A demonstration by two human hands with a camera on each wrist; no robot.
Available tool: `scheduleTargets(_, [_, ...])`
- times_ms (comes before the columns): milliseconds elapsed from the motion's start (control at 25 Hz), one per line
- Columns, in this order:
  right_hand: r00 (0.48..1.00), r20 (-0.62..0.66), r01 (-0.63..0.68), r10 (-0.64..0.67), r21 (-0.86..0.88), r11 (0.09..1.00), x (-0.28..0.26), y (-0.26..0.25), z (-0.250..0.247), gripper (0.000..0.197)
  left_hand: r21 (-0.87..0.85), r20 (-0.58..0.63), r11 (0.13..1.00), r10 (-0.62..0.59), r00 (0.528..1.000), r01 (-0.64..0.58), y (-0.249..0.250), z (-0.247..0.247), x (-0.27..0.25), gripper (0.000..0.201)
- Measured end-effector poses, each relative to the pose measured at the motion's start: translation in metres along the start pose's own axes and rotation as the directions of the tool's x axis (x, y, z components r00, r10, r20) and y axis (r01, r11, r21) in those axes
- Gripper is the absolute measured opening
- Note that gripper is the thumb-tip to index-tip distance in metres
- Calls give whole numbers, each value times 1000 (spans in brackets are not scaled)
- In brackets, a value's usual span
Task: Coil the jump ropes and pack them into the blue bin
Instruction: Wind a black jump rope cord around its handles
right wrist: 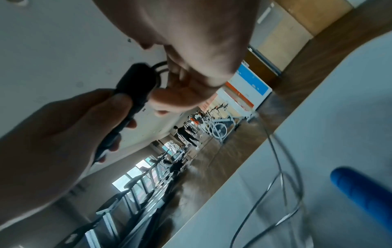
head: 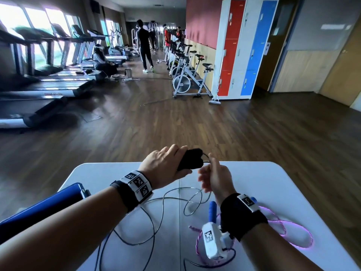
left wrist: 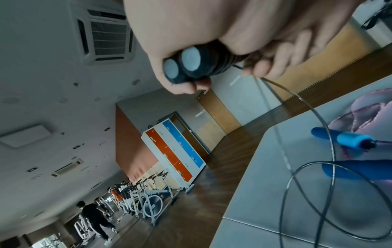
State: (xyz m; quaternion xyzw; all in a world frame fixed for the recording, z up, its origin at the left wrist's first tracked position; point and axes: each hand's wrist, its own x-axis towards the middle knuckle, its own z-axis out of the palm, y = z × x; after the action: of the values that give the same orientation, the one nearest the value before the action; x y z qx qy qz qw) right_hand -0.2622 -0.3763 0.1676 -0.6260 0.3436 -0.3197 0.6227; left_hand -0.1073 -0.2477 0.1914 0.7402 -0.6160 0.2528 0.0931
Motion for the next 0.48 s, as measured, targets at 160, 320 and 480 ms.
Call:
scheduleTargets(160, [809,-70,481,-584,-494,725,12,8,-25,36,31,-31,999,13,999,-12,-10,-8,9,71])
scheduleTargets(320, [796,78,580,-600,-380,721,4,3,-6,43,55,-36,998,-23,999,25,-2,-16,21,69])
scheduleTargets(480, [795,100,579,-599,-421,698,-5,8,-3,56,58,-48,998,-9,999,12,-6,-19,22,66])
